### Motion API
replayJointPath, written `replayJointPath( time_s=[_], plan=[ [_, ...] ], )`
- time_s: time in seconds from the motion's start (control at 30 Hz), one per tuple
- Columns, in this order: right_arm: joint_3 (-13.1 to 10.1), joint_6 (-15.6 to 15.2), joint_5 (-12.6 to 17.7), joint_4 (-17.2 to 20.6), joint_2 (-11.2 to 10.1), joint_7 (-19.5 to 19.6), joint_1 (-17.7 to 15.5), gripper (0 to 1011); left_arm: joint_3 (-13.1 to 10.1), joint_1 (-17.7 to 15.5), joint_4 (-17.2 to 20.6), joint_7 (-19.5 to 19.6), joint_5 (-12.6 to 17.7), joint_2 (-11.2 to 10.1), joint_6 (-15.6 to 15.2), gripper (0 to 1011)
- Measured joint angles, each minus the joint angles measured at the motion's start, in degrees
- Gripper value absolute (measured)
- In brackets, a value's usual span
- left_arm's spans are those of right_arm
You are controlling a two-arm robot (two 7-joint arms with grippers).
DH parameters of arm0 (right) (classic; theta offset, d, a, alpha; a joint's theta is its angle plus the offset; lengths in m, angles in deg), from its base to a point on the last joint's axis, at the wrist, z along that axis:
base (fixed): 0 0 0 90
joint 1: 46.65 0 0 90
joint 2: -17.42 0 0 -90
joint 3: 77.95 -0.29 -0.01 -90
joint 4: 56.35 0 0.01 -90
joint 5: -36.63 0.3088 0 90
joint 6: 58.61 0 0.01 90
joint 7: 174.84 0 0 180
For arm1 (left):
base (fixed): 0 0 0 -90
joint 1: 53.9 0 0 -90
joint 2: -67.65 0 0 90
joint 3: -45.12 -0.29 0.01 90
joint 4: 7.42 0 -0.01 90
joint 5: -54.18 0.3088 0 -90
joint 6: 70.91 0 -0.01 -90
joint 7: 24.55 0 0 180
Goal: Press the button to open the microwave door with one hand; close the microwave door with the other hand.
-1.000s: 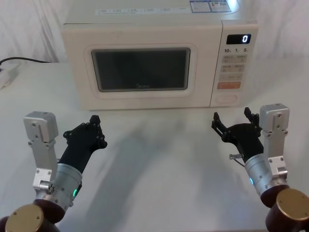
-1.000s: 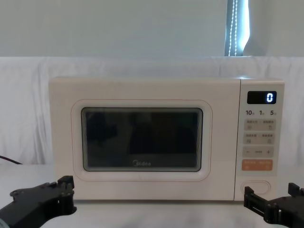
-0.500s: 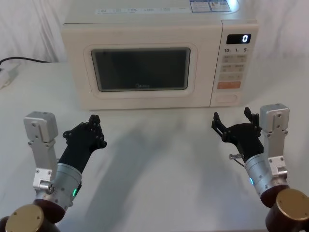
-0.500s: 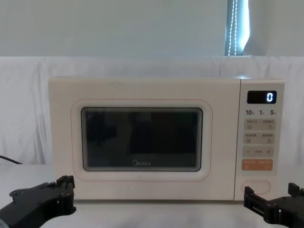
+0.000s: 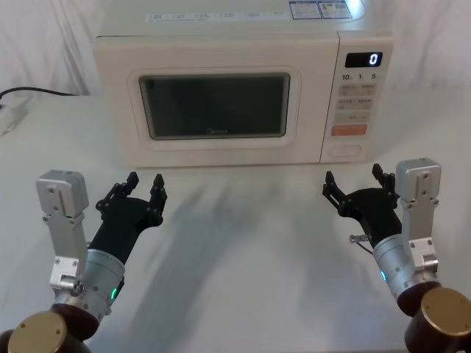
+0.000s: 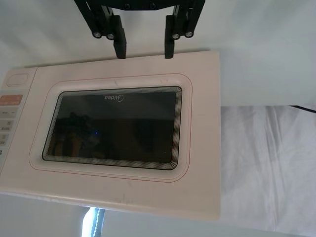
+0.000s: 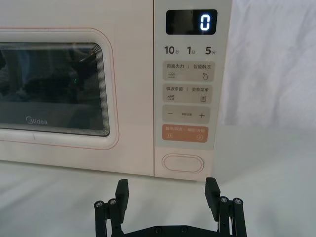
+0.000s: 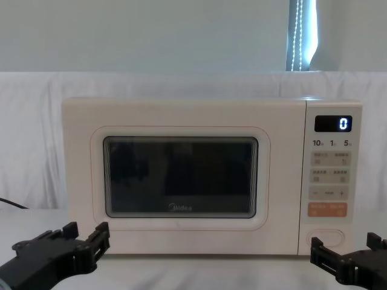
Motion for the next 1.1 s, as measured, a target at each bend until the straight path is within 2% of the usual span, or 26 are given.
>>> replayJointPath(
  time_s=[0.03,0.13,0.17,0.23,0.33,0.37,0.57,0.63,1.1],
  plan=[
    [0.0,0.0,0.0,0.0,0.0,0.0,0.0,1002,0.0,0.0,0.0,0.0,0.0,0.0,0.0,484],
    [0.0,0.0,0.0,0.0,0.0,0.0,0.0,1002,0.0,0.0,0.0,0.0,0.0,0.0,0.0,603],
    [0.0,0.0,0.0,0.0,0.0,0.0,0.0,1002,0.0,0.0,0.0,0.0,0.0,0.0,0.0,603],
    [0.0,0.0,0.0,0.0,0.0,0.0,0.0,1002,0.0,0.0,0.0,0.0,0.0,0.0,0.0,713],
    [0.0,0.0,0.0,0.0,0.0,0.0,0.0,1002,0.0,0.0,0.1,0.0,0.0,0.0,0.0,769],
    [0.0,0.0,0.0,0.0,0.0,0.0,0.0,1002,0.0,0.0,0.1,0.0,0.0,0.0,-0.1,823],
    [0.0,0.0,0.0,0.0,0.0,0.0,0.0,1002,0.0,0.0,0.1,0.0,0.0,0.0,-0.1,977],
    [0.0,0.0,0.0,0.0,0.0,0.0,0.0,1002,0.0,0.0,0.1,0.0,0.0,0.0,-0.1,1001],
    [0.0,0.0,0.0,0.0,0.0,0.0,0.0,1002,0.0,0.0,0.1,0.0,0.0,0.0,0.0,1001]
  ],
)
